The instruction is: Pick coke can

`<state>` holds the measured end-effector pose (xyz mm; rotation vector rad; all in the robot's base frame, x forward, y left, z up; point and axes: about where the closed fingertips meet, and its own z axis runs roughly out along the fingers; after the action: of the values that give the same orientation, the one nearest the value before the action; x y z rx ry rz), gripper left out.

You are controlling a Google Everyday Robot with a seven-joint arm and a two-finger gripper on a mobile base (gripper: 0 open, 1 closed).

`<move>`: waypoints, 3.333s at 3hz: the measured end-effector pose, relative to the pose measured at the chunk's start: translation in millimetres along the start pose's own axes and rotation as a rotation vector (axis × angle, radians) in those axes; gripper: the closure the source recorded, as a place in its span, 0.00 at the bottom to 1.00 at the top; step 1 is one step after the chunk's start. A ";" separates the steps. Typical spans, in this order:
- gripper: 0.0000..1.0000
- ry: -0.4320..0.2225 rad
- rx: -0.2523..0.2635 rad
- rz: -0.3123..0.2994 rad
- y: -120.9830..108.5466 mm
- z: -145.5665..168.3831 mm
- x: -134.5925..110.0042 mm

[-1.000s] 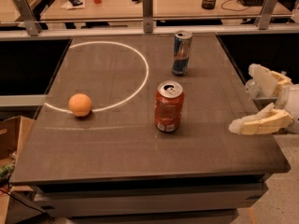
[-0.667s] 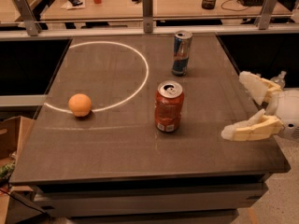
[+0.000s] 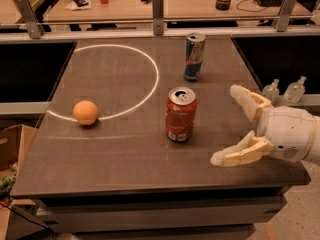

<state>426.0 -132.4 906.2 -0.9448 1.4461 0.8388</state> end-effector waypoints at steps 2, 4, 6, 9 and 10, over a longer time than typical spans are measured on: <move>0.00 0.012 -0.091 -0.036 18.0 49.0 9.9; 0.00 0.025 -0.154 0.015 17.3 80.0 30.2; 0.18 0.022 -0.222 -0.023 8.2 106.6 32.2; 0.87 -0.046 -0.289 -0.037 2.8 114.1 -16.2; 1.00 -0.078 -0.310 0.030 -5.1 104.7 -44.8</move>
Offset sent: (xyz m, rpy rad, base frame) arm 0.0109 0.0763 -0.0297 -0.0085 0.0370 0.1406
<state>475.2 -36.0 941.9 -1.1099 1.2872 1.1318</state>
